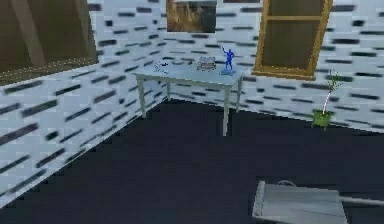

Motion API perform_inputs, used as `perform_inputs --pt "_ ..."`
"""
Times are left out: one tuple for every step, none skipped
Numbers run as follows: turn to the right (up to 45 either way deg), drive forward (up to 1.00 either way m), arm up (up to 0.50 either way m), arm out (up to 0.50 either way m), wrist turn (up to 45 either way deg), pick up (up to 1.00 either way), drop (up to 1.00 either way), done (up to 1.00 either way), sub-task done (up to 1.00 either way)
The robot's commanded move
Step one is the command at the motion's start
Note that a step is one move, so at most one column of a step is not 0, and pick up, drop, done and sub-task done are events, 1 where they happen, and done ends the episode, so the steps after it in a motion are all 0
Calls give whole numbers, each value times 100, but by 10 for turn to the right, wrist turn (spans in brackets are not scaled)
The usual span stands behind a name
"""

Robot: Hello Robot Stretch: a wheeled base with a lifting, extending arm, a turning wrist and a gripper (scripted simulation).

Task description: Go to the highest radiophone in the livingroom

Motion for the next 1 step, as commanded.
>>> perform_inputs --pt "450 0 0 0 0 0 0 0 0"
